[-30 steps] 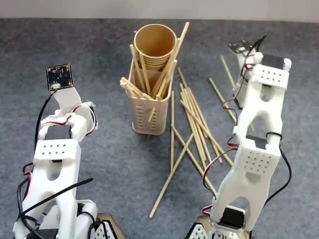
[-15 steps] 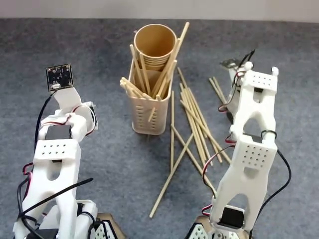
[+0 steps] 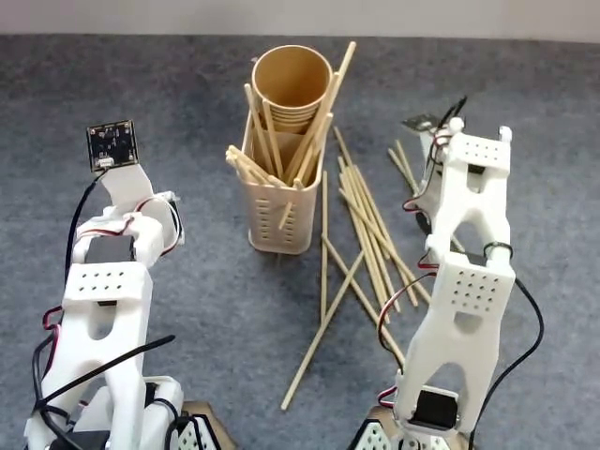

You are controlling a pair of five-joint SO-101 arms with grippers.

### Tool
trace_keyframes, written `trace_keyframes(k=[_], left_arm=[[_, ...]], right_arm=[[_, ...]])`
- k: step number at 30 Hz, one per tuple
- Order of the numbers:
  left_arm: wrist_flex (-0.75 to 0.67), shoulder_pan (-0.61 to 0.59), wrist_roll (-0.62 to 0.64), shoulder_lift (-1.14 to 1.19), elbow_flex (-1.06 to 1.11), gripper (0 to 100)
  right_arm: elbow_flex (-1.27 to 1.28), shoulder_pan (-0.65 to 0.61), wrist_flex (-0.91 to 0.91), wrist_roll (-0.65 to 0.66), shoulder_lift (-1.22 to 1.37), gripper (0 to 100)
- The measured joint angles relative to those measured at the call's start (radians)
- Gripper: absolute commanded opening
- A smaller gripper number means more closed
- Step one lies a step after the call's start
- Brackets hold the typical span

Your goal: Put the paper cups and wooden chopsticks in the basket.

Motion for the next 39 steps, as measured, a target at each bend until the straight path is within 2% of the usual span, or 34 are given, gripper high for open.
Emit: trace_keyframes(k=[14, 33, 39], left_arm=[[0.000, 0.000, 0.000, 0.000, 0.000, 11], [0.000, 0.000, 0.000, 0.000, 0.000, 11], [0.000, 0.000, 0.000, 0.000, 0.000, 11]], right_arm=[[0.000, -0.025, -0.181, 0.025, 0.000, 16.3], [-0.080, -0.025, -0.086, 0.072, 0.000, 16.9], [-0.123, -0.025, -0.075, 0.121, 0.000, 30.0]])
